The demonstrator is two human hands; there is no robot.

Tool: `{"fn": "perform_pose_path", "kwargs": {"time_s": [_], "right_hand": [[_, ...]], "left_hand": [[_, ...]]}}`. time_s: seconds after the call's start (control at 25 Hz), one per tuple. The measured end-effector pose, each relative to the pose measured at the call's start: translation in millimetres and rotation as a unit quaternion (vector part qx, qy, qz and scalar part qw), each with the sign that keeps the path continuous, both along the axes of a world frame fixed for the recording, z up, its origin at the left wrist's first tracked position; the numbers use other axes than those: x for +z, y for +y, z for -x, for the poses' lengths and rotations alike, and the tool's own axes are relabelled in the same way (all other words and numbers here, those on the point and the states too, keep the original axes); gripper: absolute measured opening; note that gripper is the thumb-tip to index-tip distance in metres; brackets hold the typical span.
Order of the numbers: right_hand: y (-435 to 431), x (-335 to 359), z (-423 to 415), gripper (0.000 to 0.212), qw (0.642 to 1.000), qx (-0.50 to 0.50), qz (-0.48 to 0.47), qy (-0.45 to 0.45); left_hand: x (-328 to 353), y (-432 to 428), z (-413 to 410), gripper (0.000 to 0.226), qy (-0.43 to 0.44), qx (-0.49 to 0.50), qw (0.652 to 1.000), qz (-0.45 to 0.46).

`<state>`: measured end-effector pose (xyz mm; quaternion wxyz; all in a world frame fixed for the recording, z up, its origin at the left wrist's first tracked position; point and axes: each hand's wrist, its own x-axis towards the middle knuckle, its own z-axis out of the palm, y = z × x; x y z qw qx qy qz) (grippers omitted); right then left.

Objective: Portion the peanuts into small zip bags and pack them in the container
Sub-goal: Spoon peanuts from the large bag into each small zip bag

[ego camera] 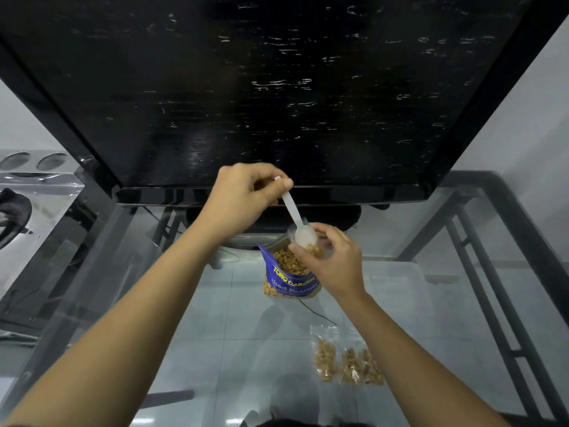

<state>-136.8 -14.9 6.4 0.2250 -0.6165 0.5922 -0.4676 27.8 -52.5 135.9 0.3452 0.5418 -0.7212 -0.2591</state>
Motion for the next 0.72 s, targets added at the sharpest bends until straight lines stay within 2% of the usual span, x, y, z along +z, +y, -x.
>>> {"fn": "perform_pose_path", "kwargs": {"time_s": [0.08, 0.16, 0.24, 0.32, 0.36, 0.44, 0.52, 0.56, 0.64, 0.72], "right_hand": [[1, 1, 1, 0.051, 1.0, -0.002, 0.001, -0.008], [2, 0, 5, 0.047, 1.0, -0.005, -0.007, -0.015], [3, -3, 11, 0.045, 0.998, -0.019, -0.033, -0.047], [4, -8, 17, 0.044, 0.994, -0.027, -0.063, -0.089], [5, -11, 20, 0.043, 0.992, -0.026, -0.075, -0.101], [9, -15, 22, 0.041, 0.989, -0.019, -0.097, -0.113], [13, -19, 22, 0.04, 0.988, -0.01, -0.113, -0.109], [14, -21, 22, 0.038, 0.987, -0.004, -0.119, -0.104], [16, -24, 22, 0.034, 0.986, 0.006, -0.131, -0.103], [17, -25, 23, 0.032, 0.983, 0.01, -0.144, -0.11]], "left_hand": [[5, -3, -7, 0.012, 0.007, 0.036, 0.998, 0.041], [4, -10, -18, 0.016, 0.06, 0.093, 0.992, 0.058], [-9, -19, -30, 0.015, 0.123, 0.155, 0.979, 0.046], [-35, -23, -35, 0.014, 0.116, 0.165, 0.979, 0.012], [-51, -19, -33, 0.014, 0.08, 0.138, 0.987, 0.0], [-75, -6, -24, 0.013, -0.028, 0.022, 0.999, 0.014], [-93, 2, -17, 0.02, -0.114, -0.096, 0.988, 0.049], [-100, 3, -15, 0.021, -0.124, -0.107, 0.985, 0.05], [-109, 2, -12, 0.019, -0.086, -0.005, 0.996, 0.006], [-114, -2, -12, 0.019, -0.038, 0.121, 0.99, -0.056]]}}
